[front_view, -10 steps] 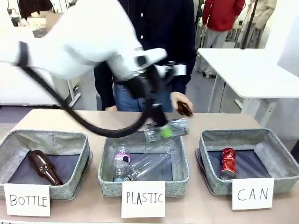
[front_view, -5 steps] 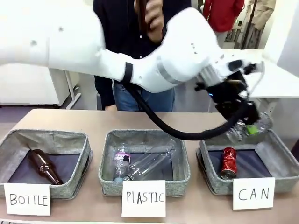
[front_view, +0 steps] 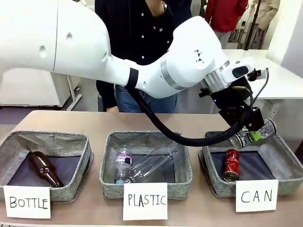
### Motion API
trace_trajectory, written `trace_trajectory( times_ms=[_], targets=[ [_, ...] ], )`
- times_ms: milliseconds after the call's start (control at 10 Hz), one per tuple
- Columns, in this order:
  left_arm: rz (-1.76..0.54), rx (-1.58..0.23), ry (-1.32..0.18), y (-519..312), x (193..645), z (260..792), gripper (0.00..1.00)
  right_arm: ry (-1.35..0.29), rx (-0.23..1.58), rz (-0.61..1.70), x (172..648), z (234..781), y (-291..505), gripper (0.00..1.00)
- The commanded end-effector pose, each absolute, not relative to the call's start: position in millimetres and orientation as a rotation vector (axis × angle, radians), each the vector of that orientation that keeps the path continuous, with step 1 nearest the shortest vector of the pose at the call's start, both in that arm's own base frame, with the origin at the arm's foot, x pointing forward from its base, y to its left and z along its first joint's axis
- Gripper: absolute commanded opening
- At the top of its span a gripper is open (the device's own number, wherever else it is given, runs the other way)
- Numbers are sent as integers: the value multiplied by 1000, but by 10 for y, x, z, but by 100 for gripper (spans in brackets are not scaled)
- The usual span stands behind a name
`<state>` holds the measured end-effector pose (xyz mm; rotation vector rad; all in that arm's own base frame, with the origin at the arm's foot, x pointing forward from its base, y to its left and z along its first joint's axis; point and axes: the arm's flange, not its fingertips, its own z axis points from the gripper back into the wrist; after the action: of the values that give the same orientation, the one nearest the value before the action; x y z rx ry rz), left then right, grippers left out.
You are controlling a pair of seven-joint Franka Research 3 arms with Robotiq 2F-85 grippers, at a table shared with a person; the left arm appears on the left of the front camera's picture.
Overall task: Sort the can waste into the basket.
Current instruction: Pick up the can waste from the table and place it in the right Fabric basket.
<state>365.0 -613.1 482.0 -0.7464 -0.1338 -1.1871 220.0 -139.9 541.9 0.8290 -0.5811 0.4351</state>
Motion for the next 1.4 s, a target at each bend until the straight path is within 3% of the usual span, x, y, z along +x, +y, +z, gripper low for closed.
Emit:
trace_trajectory(
  times_ms=[0, 100, 300, 900, 1100, 1300],
  targets=[
    [-1228, -761, -139, -6159, 3531, 4729, 41, -581, 834, 414, 2231, 5460, -1420, 100],
    [-1236, -744, -171, -6168, 3517, 4725, 41, -581, 834, 414, 2231, 5460, -1420, 100],
    [-1249, -706, -225, -6174, 3499, 4729, 97, -581, 834, 414, 2231, 5460, -1420, 100],
    [-1199, -675, -197, -5927, 3493, 4773, 100, -581, 834, 414, 2231, 5460, -1420, 100],
    [-1080, -742, -62, -5339, 3298, 4816, 100, -622, 843, 441, 2278, 5437, -1313, 100],
    [-876, -810, 9, -4473, 3033, 4881, 100, -574, 901, 523, 2706, 5409, -913, 100]
  ],
)
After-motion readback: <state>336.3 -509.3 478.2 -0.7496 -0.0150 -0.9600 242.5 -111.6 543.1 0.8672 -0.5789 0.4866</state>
